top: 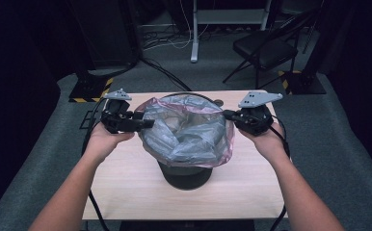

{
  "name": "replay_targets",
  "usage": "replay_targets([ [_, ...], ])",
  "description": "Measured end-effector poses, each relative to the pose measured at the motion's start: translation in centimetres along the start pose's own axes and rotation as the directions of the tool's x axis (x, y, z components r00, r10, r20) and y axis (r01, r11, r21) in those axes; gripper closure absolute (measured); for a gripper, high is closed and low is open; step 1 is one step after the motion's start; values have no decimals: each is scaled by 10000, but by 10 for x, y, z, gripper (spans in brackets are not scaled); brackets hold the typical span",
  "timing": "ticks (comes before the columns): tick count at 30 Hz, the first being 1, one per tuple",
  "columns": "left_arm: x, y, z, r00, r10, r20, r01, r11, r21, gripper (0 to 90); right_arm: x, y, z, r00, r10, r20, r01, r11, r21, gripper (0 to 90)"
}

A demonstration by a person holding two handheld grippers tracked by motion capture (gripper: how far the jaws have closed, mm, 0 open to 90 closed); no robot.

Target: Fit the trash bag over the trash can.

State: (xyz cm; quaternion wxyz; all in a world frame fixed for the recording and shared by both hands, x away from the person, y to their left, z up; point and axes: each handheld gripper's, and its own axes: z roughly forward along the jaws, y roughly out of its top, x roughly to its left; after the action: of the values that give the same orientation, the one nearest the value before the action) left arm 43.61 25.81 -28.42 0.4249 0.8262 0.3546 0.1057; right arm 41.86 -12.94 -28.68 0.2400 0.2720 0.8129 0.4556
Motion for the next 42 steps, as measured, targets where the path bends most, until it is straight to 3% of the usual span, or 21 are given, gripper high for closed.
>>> replay_targets([
  [3, -2, -3, -4, 9999, 110, 23, -111, 9998, 148, 483, -5, -5, 0, 9957, 684, -627, -708, 9968, -363, 893],
  [5, -6, -7, -8, 9999, 141, 41, -141, 9997, 188, 482, -6, -6, -1, 9918, 823, -976, -867, 9954, -416, 893],
  [10, -21, -25, -24, 10000, 64, -5, -64, 10000, 59, 487, 8, -10, -11, 9883, 478, -1447, -556, 9972, -501, 894],
  [14, -32, -38, -35, 9999, 32, 169, -32, 10000, 11, 488, 23, -15, -23, 9803, 55, -1976, -174, 9981, -585, 892],
  [18, -37, -34, -45, 9994, 356, 13, -356, 9987, 378, 464, 34, -13, -31, 9831, -579, -1738, 536, 9981, -292, 888],
  [20, -36, -29, -52, 9988, 485, -108, -481, 9983, 330, 460, 34, -10, -32, 9852, -753, -1542, 715, 9970, -303, 885],
  [22, -34, -24, -58, 9991, 394, -131, -389, 9986, 367, 425, 31, -8, -34, 9867, -688, -1475, 640, 9972, -374, 881],
  [26, -31, -16, -67, 9965, 759, -336, -766, 9969, -191, 392, 25, -6, -32, 9891, -498, -1384, 444, 9981, -423, 866],
  [30, -26, -8, -62, 9938, 1001, -481, -1031, 9926, -644, 367, 25, -6, -28, 9896, -500, -1348, 456, 9983, -352, 850],
  [32, -20, -4, -53, 9949, 870, -512, -908, 9930, -762, 349, 25, -6, -27, 9898, -522, -1324, 482, 9983, -329, 832],
  [36, -13, 1, -41, 9980, 614, 167, -597, 9943, -882, 334, 24, -6, -28, 9898, -389, -1374, 343, 9988, -356, 779],
  [38, -12, 3, -36, 9962, 624, 614, -575, 9953, -779, 401, 24, -5, -29, 9886, -305, -1472, 257, 9991, -350, 766],
  [42, -16, 7, -32, 9952, 921, 345, -895, 9935, -699, 665, 25, -3, -31, 9877, -442, -1503, 384, 9984, -412, 804],
])
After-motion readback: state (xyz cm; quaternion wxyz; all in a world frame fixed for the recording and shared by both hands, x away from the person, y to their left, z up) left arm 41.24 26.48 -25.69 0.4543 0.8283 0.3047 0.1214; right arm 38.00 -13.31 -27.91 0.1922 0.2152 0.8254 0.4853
